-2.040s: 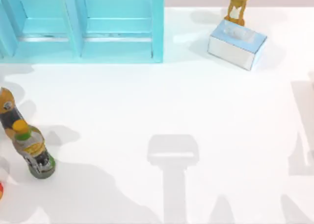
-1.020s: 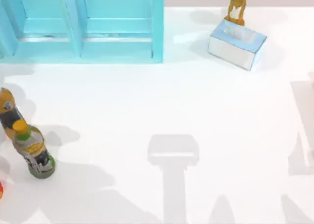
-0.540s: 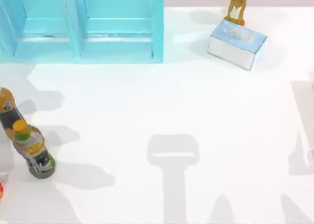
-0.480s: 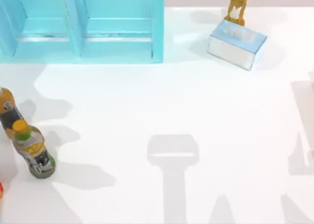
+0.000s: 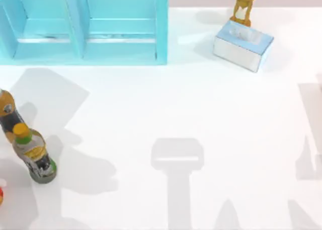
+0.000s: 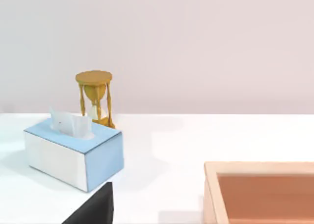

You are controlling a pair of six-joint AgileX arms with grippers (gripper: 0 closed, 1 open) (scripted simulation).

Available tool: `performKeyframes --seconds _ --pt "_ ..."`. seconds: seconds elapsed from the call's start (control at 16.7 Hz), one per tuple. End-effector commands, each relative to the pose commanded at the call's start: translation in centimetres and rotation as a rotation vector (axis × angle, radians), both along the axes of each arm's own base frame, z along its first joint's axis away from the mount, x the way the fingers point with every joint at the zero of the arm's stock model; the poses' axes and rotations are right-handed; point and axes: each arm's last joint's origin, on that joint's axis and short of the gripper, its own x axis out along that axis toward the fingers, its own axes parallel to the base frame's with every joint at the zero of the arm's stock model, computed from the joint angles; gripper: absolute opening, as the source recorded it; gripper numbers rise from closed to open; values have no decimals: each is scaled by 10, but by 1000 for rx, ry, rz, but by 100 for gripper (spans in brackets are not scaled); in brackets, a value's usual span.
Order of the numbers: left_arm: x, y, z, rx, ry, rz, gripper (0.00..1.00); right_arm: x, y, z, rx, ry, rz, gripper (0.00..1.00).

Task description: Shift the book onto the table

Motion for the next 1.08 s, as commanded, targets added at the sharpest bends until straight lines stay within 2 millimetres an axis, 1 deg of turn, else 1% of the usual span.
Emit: performKeyframes --seconds 0.3,0.36,0.48,0.6,0.72,0.78,0.96,1.08 --pt "2 0 -2 -2 4 -3 0 0 0 0 0 0 0 100" --pt "4 -3 0 -7 0 -8 0 0 0 0 0 0 0 100" --pt "12 -16 6 -35 -15 -35 0 0 0 0 0 0 0 100" --pt "25 -41 14 -92 -30 -79 0 0 0 0 0 0 0 100" --pt "42 -78 21 -185 -36 -139 0 0 0 0 0 0 0 100" --pt "51 -102 23 -246 -30 -173 0 0 0 0 0 0 0 100" --pt "68 -188 21 -468 33 -265 0 0 0 0 0 0 0 100" --pt "69 -251 13 -625 107 -294 0 0 0 0 0 0 0 100"
